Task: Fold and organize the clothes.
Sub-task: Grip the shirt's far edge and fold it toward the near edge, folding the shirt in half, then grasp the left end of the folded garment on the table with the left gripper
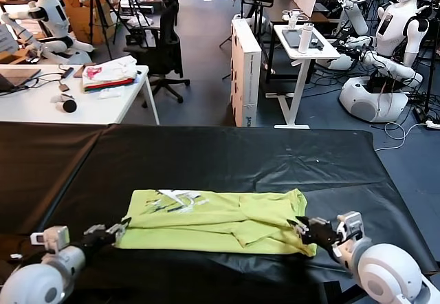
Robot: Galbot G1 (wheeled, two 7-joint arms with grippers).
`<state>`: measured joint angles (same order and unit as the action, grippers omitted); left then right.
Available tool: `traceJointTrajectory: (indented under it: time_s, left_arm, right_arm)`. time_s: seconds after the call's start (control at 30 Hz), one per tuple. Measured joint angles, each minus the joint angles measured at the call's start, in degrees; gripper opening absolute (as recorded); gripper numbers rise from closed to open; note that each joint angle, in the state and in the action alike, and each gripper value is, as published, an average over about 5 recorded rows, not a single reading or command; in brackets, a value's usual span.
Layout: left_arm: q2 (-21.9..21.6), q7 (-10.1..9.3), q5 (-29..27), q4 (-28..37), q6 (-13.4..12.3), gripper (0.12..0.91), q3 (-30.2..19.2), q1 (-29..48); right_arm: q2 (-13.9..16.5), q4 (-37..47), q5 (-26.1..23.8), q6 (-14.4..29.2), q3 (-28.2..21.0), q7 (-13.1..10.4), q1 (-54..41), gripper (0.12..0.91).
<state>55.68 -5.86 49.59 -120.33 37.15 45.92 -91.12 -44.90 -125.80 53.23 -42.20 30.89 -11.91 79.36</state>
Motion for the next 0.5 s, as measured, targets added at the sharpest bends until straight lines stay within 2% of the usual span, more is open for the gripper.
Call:
traceJointTrajectory:
  time_s: [0.07,0.13,0.3,0.5]
  left_arm:
    - [0.3,-0.07,0.0,0.7,-0.3,0.882,-0.1,1.2]
    - [0.8,-0.07,-0.2,1.5,-0.5,0.901,-0.6,2.9]
    - [2.3,0.07,-1.1,3.8,-1.2,0.907,-2.9,8.0]
    - [4.1,0.37,-1.9,7.3,-2.1,0.907,-5.9,13.4]
  right_arm:
    - [-1.8,1.5,-1.5,0.0,0.1,0.5,-1.2,0.882]
    - [-3.8,3.1,-3.0,0.2,-0.1,1.1,-2.5,0.9]
    - [-8.0,7.3,-6.1,2.4,-1.5,2.3,-5.6,0.907]
    - [-12.0,11.8,-8.6,4.3,-4.3,2.6,-9.5,0.907]
